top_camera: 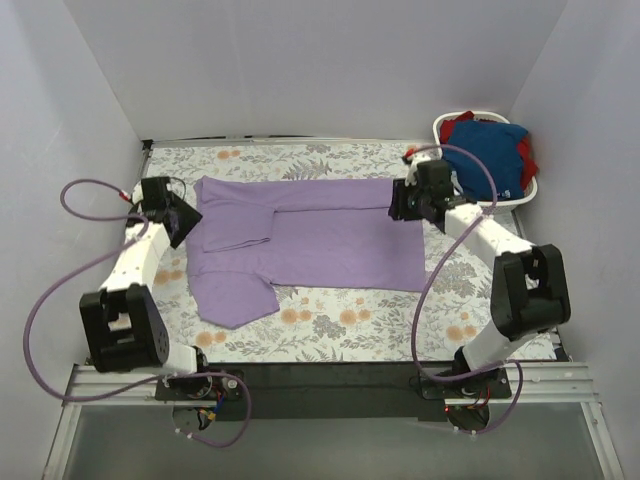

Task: Fold and stack the t-shirts
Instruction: Fold the tshirt

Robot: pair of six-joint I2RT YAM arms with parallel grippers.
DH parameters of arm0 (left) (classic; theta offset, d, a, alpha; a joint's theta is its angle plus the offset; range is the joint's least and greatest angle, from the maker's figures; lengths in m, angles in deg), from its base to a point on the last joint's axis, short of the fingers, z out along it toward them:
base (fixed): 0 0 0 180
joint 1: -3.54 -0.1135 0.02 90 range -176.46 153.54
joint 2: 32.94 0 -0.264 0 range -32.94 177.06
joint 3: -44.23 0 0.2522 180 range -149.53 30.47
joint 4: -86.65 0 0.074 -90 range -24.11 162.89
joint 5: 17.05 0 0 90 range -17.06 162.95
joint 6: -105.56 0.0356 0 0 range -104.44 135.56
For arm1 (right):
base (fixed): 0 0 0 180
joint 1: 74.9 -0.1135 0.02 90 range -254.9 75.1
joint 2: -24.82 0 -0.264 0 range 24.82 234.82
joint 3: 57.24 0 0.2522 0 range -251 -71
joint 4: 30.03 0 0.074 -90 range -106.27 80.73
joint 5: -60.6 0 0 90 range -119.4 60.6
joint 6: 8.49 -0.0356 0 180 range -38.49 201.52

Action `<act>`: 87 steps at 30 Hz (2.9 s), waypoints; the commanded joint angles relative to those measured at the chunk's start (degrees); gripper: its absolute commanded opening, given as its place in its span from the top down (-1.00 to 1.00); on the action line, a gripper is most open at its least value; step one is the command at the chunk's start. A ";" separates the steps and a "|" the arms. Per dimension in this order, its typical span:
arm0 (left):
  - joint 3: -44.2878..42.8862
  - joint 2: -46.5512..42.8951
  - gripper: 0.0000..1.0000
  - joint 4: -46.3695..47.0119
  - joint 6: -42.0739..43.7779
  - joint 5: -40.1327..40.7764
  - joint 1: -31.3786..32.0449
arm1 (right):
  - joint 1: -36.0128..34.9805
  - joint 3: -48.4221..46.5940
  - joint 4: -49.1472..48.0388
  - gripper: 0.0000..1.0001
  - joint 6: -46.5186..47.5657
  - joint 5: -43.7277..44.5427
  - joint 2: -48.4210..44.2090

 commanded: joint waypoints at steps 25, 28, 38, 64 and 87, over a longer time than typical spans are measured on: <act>20.19 -11.34 -0.15 -6.01 -2.18 5.72 -0.21 | 5.47 13.08 0.28 0.07 -4.08 10.21 -1.09; 19.92 -9.94 -0.02 -6.28 -1.92 3.79 -0.30 | 4.25 15.09 0.55 0.07 -4.43 8.19 -4.86; 17.73 -7.48 0.10 -4.26 -0.60 0.36 -0.30 | -2.43 21.51 2.22 0.07 -4.08 9.06 -14.27; 19.04 -2.28 1.00 -2.41 2.56 3.69 -0.21 | -0.60 26.70 10.21 0.07 -5.22 16.98 -20.25; 18.08 -3.87 1.00 -1.79 3.27 3.96 0.58 | 3.10 29.43 7.68 0.08 -8.82 13.73 -19.81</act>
